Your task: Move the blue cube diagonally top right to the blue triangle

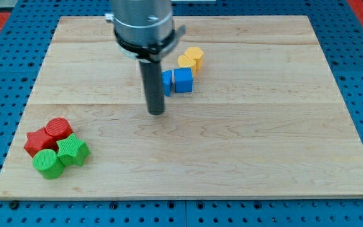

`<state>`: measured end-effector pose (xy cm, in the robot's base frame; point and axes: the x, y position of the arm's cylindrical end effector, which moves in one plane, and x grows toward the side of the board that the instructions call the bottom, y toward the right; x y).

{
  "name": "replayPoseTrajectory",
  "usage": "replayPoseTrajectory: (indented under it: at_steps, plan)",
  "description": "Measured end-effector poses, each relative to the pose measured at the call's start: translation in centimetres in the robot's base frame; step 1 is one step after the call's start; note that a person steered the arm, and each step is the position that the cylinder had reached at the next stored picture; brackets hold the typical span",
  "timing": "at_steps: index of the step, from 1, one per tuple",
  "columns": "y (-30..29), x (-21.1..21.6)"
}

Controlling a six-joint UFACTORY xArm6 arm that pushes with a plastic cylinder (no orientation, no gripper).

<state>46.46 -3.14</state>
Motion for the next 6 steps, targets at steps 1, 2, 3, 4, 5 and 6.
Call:
replayPoseTrajectory:
  at_steps: [1, 2, 3, 4, 5, 6]
  plan:
    - [4.5, -1.6]
    - [4.9, -4.6]
    - [4.6, -6.2]
    - [6.6, -4.9]
    - [10.2, -5.1]
    - [7.2, -10.4]
